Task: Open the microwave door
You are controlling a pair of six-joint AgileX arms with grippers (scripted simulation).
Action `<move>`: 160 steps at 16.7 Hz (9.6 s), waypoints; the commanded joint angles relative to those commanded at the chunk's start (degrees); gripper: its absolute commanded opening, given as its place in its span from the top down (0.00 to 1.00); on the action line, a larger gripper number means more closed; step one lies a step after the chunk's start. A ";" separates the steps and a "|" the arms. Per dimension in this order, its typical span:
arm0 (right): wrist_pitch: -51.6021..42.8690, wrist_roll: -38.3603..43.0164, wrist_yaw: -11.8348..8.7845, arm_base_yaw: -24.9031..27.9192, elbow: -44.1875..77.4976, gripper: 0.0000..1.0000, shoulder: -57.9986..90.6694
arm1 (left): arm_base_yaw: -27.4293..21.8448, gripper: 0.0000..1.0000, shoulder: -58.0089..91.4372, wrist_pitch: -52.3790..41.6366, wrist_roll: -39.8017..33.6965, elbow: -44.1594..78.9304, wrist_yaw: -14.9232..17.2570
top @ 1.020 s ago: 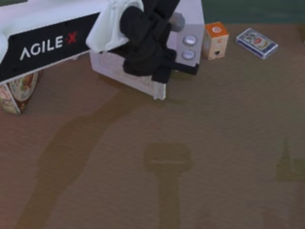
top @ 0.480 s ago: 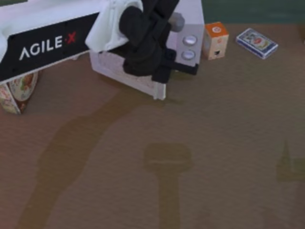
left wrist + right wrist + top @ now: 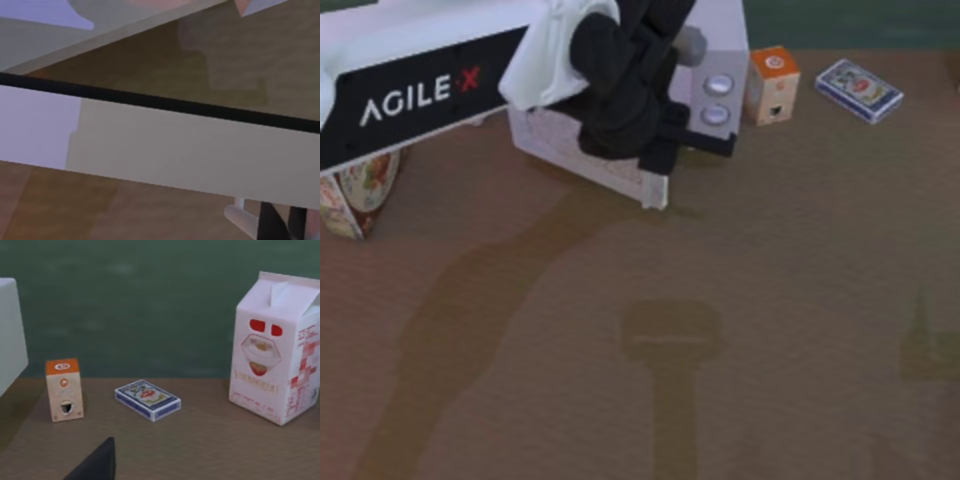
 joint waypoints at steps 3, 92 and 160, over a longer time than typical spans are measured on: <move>0.00 0.00 0.00 0.00 0.00 0.00 0.00 | -0.37 1.00 0.22 -0.01 -0.22 -0.19 0.33; 0.00 0.00 0.00 0.00 0.00 0.00 0.00 | 7.40 1.00 -12.83 4.07 24.32 -17.00 14.03; 0.00 0.00 0.00 0.00 0.00 0.00 0.00 | 15.95 1.00 -16.79 -0.66 45.87 -21.06 25.02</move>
